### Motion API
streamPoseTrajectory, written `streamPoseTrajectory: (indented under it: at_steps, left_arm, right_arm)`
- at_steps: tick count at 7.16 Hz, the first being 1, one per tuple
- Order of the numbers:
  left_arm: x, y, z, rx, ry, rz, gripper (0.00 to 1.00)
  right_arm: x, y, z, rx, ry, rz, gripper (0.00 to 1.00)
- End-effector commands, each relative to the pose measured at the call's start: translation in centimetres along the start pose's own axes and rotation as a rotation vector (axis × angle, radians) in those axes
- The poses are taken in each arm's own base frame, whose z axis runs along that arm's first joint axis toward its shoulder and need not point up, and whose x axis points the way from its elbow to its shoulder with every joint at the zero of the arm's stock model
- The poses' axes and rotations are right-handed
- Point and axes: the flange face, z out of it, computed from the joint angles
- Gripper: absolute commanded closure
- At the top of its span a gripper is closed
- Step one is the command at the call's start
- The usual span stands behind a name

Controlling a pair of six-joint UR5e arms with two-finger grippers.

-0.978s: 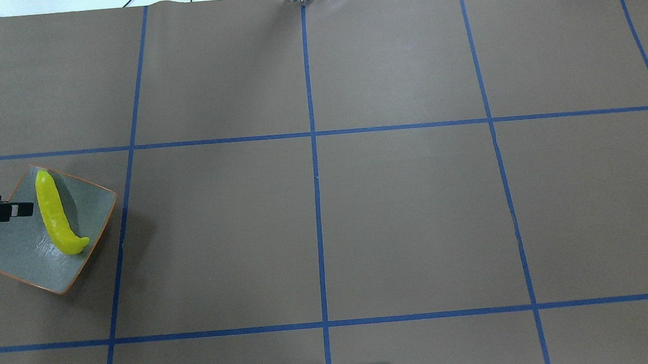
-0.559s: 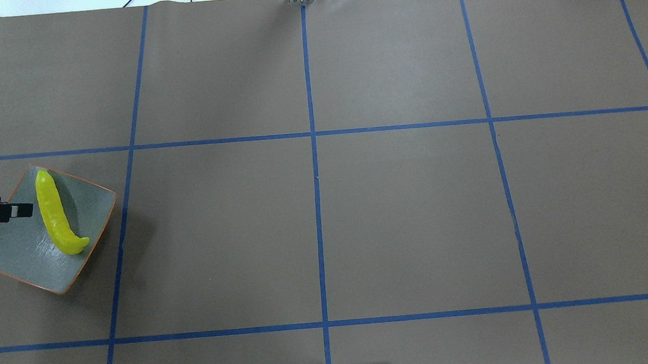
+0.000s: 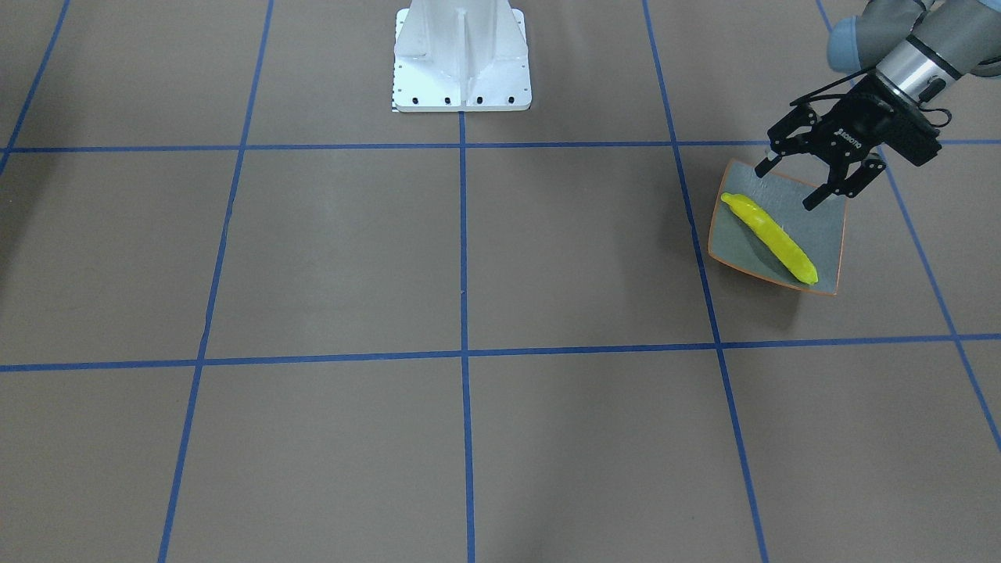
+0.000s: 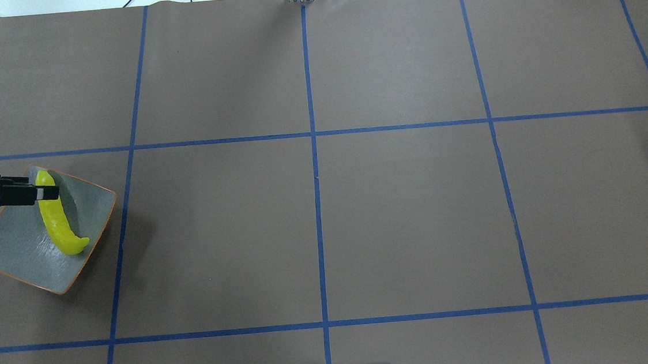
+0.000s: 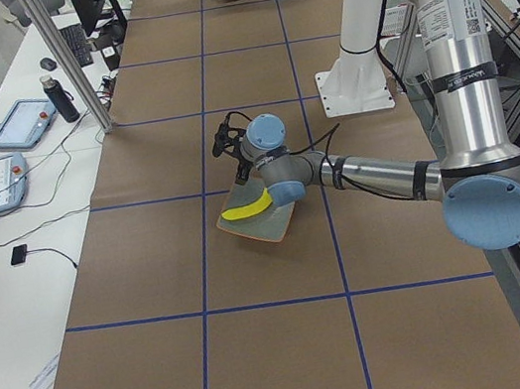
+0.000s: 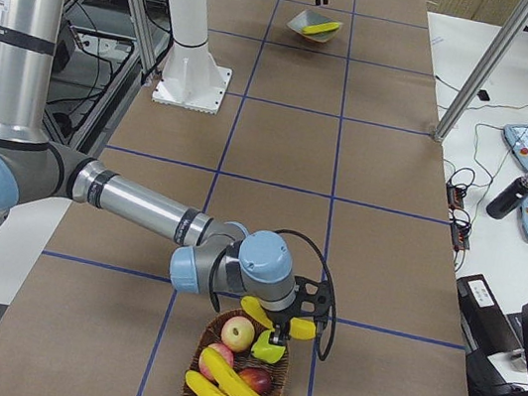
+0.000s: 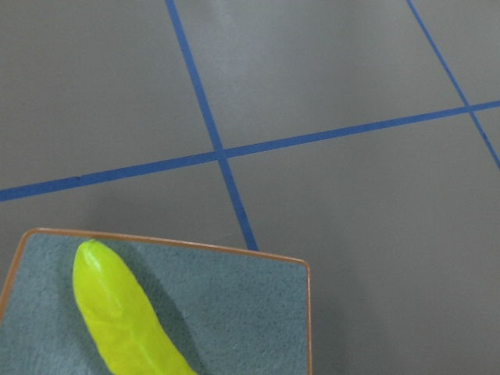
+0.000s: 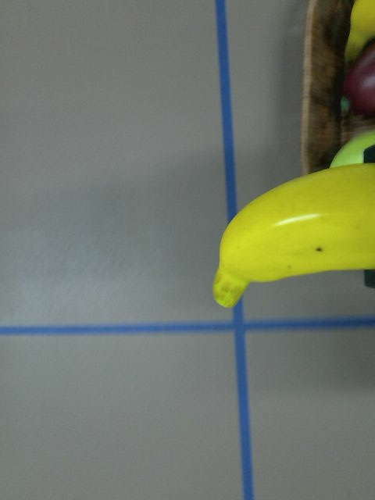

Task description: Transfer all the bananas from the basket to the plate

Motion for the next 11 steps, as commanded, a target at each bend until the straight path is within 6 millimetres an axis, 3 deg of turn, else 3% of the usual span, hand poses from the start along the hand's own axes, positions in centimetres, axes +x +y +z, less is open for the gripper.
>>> streamPoseTrajectory:
  at_steps: [1, 3, 4, 5, 6, 7, 8, 9, 11]
  left_arm:
    - [7.1, -4.8, 2.8, 0.033, 0.129, -0.016, 0.00]
    - [13.0, -7.1, 4.3, 0.019, 0.233, -0.191, 0.00]
    - [15.6, -8.1, 4.6, 0.014, 0.278, -0.236, 0.00]
    - [18.7, -8.9, 5.8, -0.009, 0.324, -0.292, 0.00]
    - [20.4, -9.2, 6.4, -0.023, 0.349, -0.329, 0.00]
    - [20.8, -9.4, 6.6, -0.026, 0.355, -0.334, 0.00]
    - [21.4, -9.7, 6.7, -0.028, 0.365, -0.332, 0.00]
    - [22.0, -9.1, 6.9, -0.039, 0.378, -0.327, 0.00]
    - [24.3, -8.1, 7.8, -0.073, 0.415, -0.308, 0.00]
  right_arm:
    - [-15.6, -2.2, -1.1, 0.014, -0.121, 0.108, 1.00]
    - [-29.7, -4.0, -2.2, 0.029, -0.236, 0.204, 1.00]
    - [-35.4, -3.0, -2.1, 0.038, -0.268, 0.248, 1.00]
    - [-42.3, -2.3, -1.5, 0.047, -0.311, 0.272, 1.00]
    - [-50.1, -1.1, -1.1, 0.071, -0.339, 0.268, 1.00]
    - [-57.5, 1.1, -0.7, 0.053, -0.346, 0.232, 1.00]
    - [-63.2, 3.6, -0.7, 0.068, -0.381, 0.209, 1.00]
    - [-67.2, 5.8, -0.9, 0.075, -0.418, 0.178, 1.00]
    - [-71.5, 7.7, -2.5, 0.054, -0.483, 0.167, 1.00]
